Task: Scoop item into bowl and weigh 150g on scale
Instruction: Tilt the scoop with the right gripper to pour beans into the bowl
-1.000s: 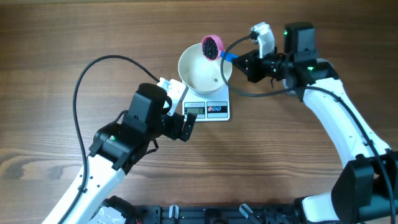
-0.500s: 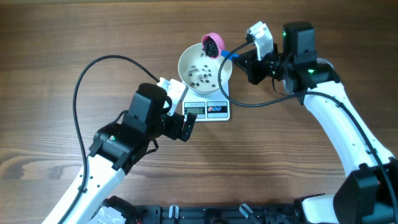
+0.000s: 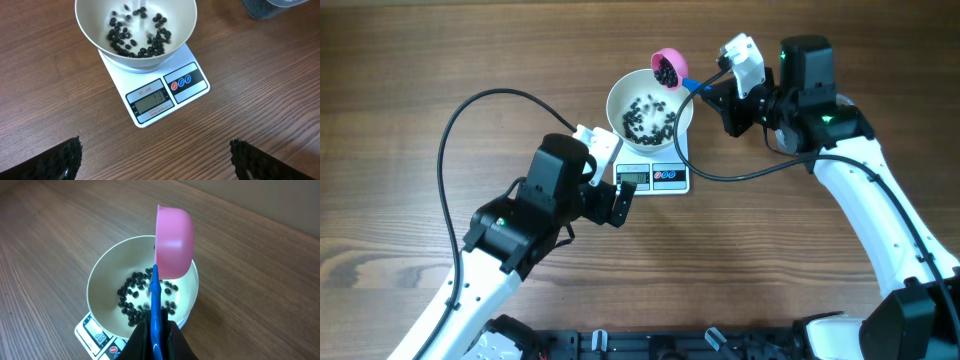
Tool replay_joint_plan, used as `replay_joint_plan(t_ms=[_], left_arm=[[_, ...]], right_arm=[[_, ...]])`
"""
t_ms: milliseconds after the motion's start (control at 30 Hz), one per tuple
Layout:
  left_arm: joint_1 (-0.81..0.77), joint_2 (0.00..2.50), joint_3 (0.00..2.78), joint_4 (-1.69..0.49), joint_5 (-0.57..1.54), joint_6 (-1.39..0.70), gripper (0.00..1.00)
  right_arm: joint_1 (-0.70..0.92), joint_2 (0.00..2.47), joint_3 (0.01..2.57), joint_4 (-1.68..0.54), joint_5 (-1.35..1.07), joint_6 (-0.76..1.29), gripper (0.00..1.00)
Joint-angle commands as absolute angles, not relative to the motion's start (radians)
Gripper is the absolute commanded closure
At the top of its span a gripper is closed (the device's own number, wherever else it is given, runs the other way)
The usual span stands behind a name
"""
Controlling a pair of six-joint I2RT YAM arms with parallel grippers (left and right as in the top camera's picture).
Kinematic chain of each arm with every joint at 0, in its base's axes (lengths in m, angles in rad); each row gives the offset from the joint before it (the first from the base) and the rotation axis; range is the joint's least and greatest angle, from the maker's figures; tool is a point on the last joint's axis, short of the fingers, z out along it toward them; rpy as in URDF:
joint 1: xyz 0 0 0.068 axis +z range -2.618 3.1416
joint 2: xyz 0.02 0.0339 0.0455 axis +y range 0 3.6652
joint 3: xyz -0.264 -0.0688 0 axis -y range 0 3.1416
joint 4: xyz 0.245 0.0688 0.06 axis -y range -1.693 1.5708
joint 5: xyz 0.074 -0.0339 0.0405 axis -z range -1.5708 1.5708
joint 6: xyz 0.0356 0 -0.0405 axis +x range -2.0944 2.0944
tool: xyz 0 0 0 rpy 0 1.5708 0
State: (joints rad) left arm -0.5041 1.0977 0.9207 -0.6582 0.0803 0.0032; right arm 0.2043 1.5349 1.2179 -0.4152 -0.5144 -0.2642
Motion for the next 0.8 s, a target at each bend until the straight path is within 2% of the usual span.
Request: replay_joint_plan(t_ms=[0,633,767], left_arm=[[-0.508,1.100,0.918,-0.658,0.096,0.019,0.00],[-0.508,1.100,0.918,-0.658,0.096,0.019,0.00],[-0.508,1.100,0.918,-0.658,0.096,0.019,0.00]], right_arm=[[0.207,1.507,1.230,-0.412,-0.505,-0.292,0.96],[0.246,1.507,1.230,-0.424,-0.445,-0.484,0.96],[0.246,1.507,1.230,-0.428,-0.445,-0.605,0.96]])
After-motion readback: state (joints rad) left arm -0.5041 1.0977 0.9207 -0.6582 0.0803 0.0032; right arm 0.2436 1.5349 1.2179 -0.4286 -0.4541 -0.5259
